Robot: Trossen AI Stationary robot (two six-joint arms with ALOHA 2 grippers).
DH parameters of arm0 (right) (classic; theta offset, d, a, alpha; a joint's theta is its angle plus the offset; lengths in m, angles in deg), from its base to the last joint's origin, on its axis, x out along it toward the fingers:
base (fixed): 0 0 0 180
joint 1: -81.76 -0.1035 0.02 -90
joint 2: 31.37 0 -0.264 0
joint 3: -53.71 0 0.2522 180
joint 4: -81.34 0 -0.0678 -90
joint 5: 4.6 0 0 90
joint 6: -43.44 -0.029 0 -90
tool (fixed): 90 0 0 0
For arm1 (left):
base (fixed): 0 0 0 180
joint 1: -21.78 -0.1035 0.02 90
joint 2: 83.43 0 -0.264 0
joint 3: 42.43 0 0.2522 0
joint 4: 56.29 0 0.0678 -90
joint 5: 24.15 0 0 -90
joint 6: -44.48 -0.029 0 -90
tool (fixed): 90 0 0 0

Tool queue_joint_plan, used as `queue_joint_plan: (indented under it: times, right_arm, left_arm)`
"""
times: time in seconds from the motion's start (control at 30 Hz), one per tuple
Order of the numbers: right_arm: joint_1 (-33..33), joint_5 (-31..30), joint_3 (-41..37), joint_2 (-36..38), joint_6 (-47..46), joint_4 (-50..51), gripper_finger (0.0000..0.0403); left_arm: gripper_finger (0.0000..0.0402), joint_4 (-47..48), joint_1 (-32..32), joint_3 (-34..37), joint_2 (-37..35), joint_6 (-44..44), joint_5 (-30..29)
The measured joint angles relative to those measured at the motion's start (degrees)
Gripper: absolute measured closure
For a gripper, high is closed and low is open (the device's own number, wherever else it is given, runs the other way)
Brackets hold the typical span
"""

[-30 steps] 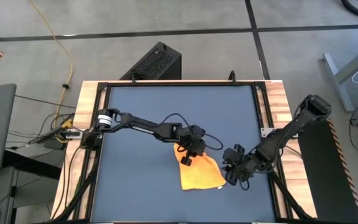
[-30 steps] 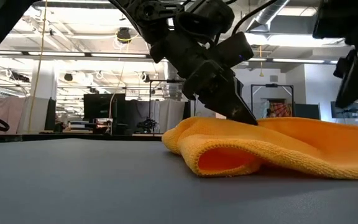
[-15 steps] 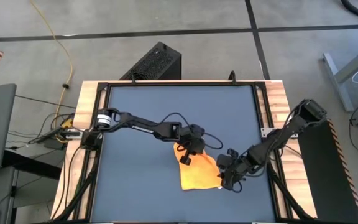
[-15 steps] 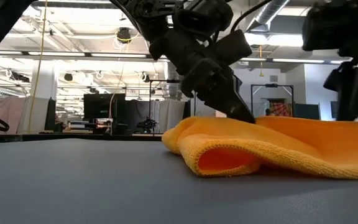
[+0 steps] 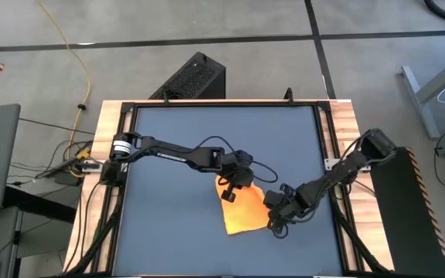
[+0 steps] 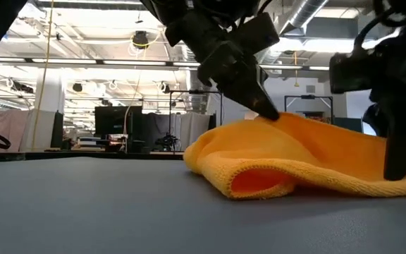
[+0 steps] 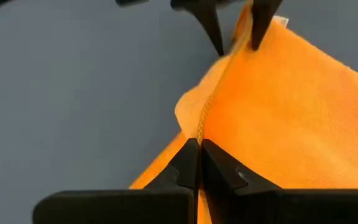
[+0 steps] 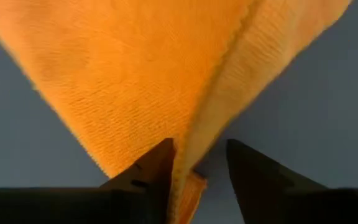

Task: Roll towel
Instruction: Fold the orange microfiber towel

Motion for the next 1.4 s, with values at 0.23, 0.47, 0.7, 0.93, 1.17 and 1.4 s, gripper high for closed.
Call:
queue_joint_plan:
  times: [0.23, 0.47, 0.7, 0.93, 1.17, 1.4]
  right_arm:
    - [2.81, -0.96, 10.19, -0.36, 12.16, 12.78, 0.0383]
    - [9.74, -9.76, 31.25, 1.13, 31.63, 30.63, 0.0387]
    - [17.67, -17.41, 55.16, 1.04, 53.97, 44.48, 0.0391]
    - [28.16, -5.77, 66.29, 1.07, 65.10, 43.66, 0.0392]
    - [29.96, 6.35, 66.35, 0.25, 65.46, 45.73, 0.0392]
    - [29.72, 4.85, 66.27, -0.10, 64.90, 47.97, 0.0390]
  left_arm:
    - [0.0401, 9.06, 0.79, 0.07, -6.91, -2.78, -0.10]
    - [0.0401, 18.11, 1.05, 0.00, -21.80, -4.04, -1.68]
    - [0.0401, 27.24, 1.04, 0.00, -35.44, -3.61, -16.85]
    - [0.0401, 32.20, -0.69, 0.00, -40.33, -0.02, -22.76]
    - [0.0401, 34.78, -1.01, -0.02, -39.70, -0.62, -23.89]
    - [0.0401, 42.91, -1.02, 0.11, -38.56, 2.73, -20.95]
